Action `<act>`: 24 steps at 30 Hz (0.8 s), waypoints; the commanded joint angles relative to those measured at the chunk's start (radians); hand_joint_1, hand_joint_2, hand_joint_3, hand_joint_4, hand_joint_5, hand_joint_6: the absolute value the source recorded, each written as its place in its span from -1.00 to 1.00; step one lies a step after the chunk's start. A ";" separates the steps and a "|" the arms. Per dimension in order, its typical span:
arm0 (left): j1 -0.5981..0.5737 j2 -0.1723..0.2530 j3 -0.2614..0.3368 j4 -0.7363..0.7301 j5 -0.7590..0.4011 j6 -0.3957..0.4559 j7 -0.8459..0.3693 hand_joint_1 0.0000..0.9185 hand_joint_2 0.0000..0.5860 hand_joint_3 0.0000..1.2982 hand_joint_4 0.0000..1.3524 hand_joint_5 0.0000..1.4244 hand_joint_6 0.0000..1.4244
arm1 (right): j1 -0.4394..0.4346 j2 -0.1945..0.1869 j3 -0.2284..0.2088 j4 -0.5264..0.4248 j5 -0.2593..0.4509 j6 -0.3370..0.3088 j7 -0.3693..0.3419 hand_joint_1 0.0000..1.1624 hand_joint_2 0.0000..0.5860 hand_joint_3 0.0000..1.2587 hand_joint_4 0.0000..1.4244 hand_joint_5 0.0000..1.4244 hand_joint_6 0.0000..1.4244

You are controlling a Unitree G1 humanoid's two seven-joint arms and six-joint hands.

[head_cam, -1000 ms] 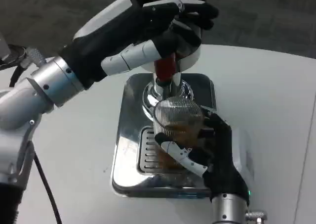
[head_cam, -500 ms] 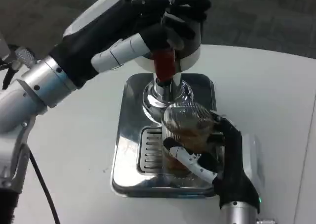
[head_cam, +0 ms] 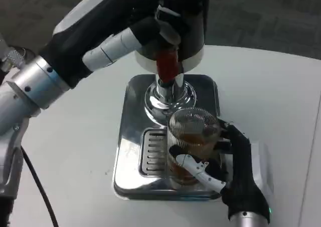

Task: Grasp the cup under the faucet to collect the drink, then remove the cup.

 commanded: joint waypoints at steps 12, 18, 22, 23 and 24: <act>0.088 0.040 0.062 -0.105 -0.052 0.057 0.033 -1.00 -0.72 -0.52 -0.55 -0.42 -0.27 | 0.076 0.019 -0.009 -0.129 -0.020 -0.031 0.055 0.28 -0.26 0.06 0.04 0.02 -0.44; 0.132 0.064 0.097 -0.146 -0.065 0.081 0.052 -1.00 -0.72 -0.51 -0.55 -0.42 -0.26 | 0.100 0.007 -0.019 -0.162 -0.022 -0.032 0.090 0.28 -0.26 0.06 0.04 0.03 -0.44; 0.160 0.082 0.128 -0.161 -0.070 0.094 0.072 -1.00 -0.72 -0.50 -0.53 -0.42 -0.25 | 0.114 0.006 -0.030 -0.175 -0.022 -0.031 0.109 0.29 -0.25 0.07 0.04 0.03 -0.44; 0.166 0.085 0.136 -0.165 -0.071 0.097 0.076 -1.00 -0.72 -0.50 -0.53 -0.42 -0.25 | 0.117 0.005 -0.033 -0.178 -0.023 -0.032 0.115 0.29 -0.25 0.07 0.04 0.03 -0.44; 0.174 0.090 0.144 -0.170 -0.071 0.099 0.081 -1.00 -0.72 -0.50 -0.53 -0.42 -0.25 | 0.120 0.005 -0.036 -0.182 -0.022 -0.030 0.120 0.29 -0.25 0.07 0.04 0.03 -0.44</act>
